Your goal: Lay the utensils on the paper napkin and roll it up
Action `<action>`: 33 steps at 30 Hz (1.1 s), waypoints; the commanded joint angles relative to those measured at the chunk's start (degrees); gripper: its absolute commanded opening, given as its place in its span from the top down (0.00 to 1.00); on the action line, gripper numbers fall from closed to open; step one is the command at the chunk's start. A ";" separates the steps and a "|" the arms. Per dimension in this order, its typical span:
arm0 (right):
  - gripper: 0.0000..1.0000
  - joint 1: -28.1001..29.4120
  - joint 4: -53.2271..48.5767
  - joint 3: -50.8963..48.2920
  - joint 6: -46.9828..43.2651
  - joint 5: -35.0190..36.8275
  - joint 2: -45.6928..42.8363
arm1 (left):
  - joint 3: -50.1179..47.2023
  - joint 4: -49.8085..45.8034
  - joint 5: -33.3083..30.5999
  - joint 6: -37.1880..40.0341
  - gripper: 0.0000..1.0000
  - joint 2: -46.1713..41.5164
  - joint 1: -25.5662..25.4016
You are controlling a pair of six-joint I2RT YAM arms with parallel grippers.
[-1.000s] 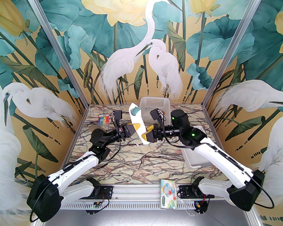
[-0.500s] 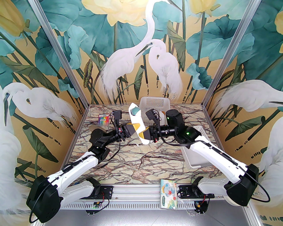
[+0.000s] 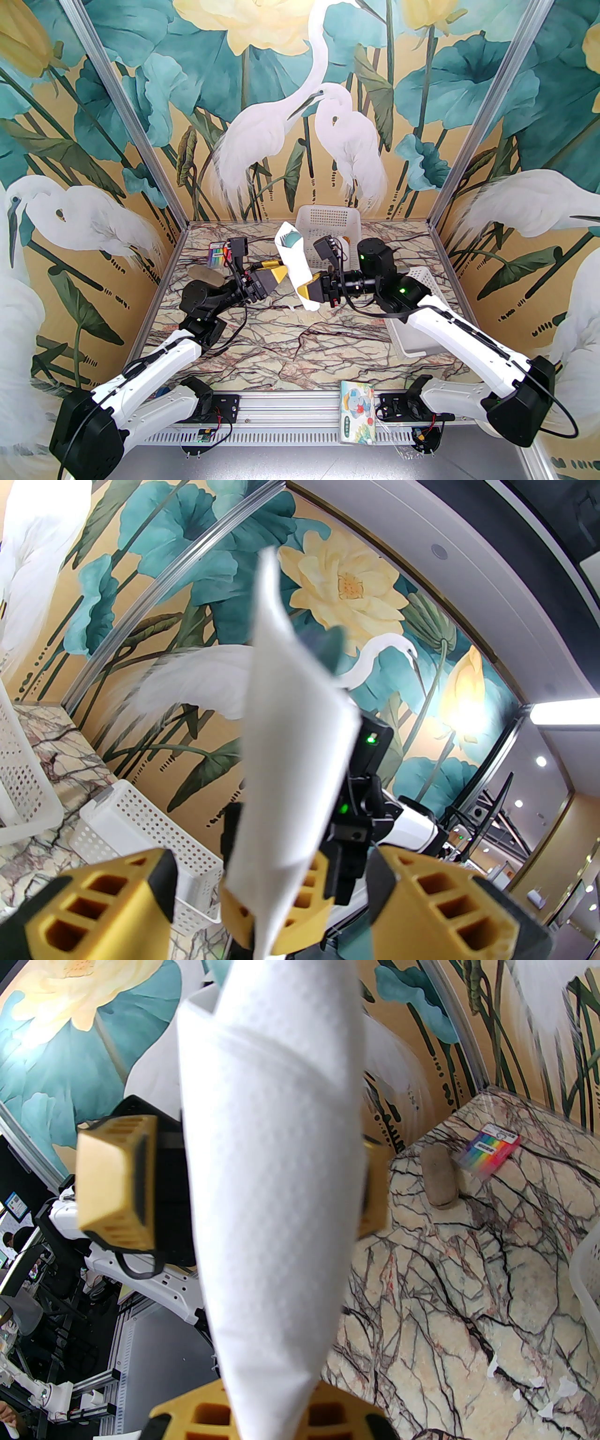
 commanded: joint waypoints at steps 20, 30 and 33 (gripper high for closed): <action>1.00 2.05 6.26 -1.74 4.00 3.37 2.60 | 2.25 21.19 7.44 -10.50 0.38 9.04 -2.98; 1.00 -2.52 5.81 -4.56 6.07 4.34 -0.72 | 2.94 18.38 9.06 -9.33 0.52 6.29 -2.99; 1.00 -3.01 4.98 -4.92 5.78 4.58 -1.60 | 3.13 16.85 8.81 -8.48 0.55 5.82 -2.95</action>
